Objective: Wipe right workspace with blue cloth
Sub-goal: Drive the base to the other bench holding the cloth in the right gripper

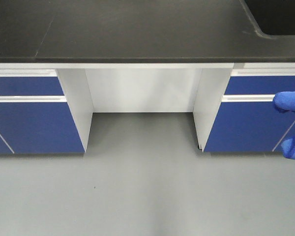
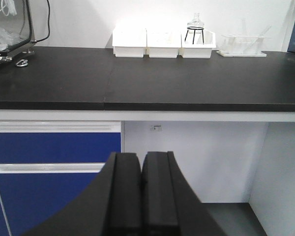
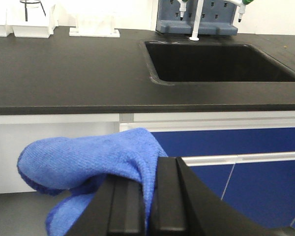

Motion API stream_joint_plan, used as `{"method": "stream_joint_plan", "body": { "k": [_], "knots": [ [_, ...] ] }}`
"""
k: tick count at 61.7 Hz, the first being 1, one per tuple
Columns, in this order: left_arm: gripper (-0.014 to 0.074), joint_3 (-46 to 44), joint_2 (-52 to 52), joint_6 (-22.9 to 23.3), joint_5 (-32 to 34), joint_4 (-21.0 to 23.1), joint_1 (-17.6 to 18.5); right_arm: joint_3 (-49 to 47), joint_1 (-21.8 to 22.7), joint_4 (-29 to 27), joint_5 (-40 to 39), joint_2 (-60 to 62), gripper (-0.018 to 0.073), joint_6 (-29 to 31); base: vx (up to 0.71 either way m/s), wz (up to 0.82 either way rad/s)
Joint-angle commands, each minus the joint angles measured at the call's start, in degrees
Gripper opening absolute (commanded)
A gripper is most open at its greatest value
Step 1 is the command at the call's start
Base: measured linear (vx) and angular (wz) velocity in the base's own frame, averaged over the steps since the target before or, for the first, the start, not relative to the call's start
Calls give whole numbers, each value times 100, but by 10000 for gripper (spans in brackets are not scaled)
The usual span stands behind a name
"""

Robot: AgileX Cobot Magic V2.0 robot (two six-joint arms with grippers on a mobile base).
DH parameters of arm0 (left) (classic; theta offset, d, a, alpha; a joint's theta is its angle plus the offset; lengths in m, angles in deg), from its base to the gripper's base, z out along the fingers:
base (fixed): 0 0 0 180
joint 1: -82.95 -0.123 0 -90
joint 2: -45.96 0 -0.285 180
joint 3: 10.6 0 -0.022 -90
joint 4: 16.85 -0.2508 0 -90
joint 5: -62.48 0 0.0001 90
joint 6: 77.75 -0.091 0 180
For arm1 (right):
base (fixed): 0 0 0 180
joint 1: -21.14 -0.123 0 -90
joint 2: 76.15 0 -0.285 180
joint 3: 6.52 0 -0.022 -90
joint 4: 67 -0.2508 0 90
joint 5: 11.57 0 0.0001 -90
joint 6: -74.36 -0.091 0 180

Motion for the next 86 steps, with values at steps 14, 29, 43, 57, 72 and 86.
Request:
{"method": "stream_joint_plan", "body": {
  "k": [14, 29, 43, 57, 72, 86],
  "knots": [
    [-6, 175, 93, 49, 480, -5, 26, -166, 18, 124, -167, 0, -4, 49, -27, 0],
    [-6, 175, 93, 49, 480, -5, 26, -166, 18, 124, -167, 0, -4, 49, -26, 0],
    [-6, 175, 93, 49, 480, -5, 26, -166, 18, 124, -167, 0, -4, 49, -24, -3],
    [-6, 175, 93, 49, 480, -5, 26, -166, 18, 124, -167, 0, -4, 49, -20, -17],
    [-6, 175, 93, 49, 480, -5, 26, -166, 18, 124, -167, 0, -4, 49, -13, -45],
    [-6, 175, 93, 49, 480, -5, 26, -166, 18, 124, -167, 0, -4, 49, -10, -60]
  ]
}}
